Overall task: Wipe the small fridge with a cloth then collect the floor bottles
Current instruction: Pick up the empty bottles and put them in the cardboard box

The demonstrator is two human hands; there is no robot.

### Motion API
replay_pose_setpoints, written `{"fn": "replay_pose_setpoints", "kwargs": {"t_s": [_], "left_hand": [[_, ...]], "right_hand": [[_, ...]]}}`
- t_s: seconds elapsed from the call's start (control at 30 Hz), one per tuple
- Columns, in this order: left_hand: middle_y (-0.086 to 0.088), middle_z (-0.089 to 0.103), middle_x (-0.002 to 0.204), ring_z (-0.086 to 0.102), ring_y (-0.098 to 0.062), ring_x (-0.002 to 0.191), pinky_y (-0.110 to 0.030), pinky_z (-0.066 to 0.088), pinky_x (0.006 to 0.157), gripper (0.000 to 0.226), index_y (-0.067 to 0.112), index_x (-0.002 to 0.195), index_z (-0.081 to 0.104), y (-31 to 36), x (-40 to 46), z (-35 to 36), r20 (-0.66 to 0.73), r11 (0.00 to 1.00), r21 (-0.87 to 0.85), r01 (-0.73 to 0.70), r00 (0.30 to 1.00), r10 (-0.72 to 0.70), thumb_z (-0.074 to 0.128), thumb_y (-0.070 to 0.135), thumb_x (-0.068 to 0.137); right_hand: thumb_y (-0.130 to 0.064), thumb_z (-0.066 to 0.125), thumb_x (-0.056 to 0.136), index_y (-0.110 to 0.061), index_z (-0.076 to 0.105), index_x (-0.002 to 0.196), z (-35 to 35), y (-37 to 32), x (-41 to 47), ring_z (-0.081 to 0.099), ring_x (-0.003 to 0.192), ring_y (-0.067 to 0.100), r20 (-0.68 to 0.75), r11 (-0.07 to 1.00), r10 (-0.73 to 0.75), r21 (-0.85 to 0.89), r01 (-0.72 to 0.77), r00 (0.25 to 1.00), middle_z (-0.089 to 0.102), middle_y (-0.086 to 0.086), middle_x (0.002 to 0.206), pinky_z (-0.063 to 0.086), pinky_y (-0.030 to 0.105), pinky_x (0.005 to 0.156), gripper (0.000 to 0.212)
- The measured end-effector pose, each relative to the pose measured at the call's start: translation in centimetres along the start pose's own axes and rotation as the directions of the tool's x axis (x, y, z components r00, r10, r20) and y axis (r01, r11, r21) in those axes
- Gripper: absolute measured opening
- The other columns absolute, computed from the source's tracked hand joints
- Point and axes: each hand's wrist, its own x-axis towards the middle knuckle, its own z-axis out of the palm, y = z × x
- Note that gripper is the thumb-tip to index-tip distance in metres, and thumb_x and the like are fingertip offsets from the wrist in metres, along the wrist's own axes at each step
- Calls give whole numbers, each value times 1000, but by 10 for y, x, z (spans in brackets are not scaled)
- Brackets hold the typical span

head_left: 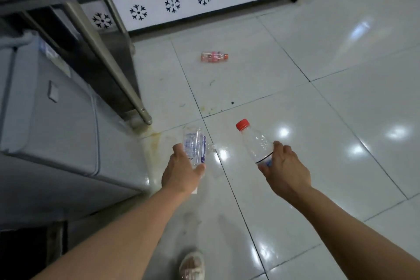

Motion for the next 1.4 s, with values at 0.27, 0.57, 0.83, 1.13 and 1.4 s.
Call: {"fn": "replay_pose_setpoints", "kwargs": {"t_s": [0.27, 0.57, 0.83, 1.13, 1.4], "left_hand": [[-13, 54, 124, 55, -30, 99, -31, 39, 71, 62, 9, 126, 28, 21, 111, -9, -39, 986, -66, 154, 987, -157, 64, 35, 83], [-13, 52, 126, 55, -32, 106, -31, 38, 73, 64, 10, 128, 25, 14, 231, 5, -12, 932, -115, 344, 938, -347, 63, 35, 83], [-15, 54, 123, 57, -34, 102, -32, 43, 74, 63, 9, 127, 25, 4, 267, 43, 10, 783, -222, 581, 804, -594, 64, 33, 83], [-24, 51, 130, 54, -39, 114, -36, 43, 84, 68, 1, 132, 27, -8, 300, 136, 13, 424, -512, 747, 500, -866, 68, 25, 84], [-26, 45, 133, 51, -41, 116, -42, 43, 94, 67, 4, 134, 21, -72, 331, 262, 28, 310, -588, 747, 402, -915, 64, 24, 87]], "right_hand": [[-37, 53, 90, -10, 39, 121, -20, -32, 136, 54, 99, 28, 60, 997, -50, -50, 53, 997, 43, 10, 114, 43, 34, 67, 44], [-38, 55, 91, -10, 38, 124, 26, -82, 288, 55, 101, 27, 276, 982, -126, -98, 158, 953, 44, 10, 117, 50, 39, 76, 47], [-33, 52, 92, -8, 36, 127, 78, -114, 382, 54, 104, 31, 472, 953, -216, -88, 290, 854, 43, 12, 120, 48, 40, 79, 46], [-36, 53, 92, -8, 37, 126, 179, -119, 443, 53, 110, 33, 624, 896, -305, -68, 439, 719, 45, 14, 122, 48, 42, 84, 47], [-23, 52, 88, -2, 42, 119, 308, -101, 467, 49, 112, 38, 616, 823, -416, -57, 565, 669, 53, 20, 118, 41, 38, 84, 38]]}}
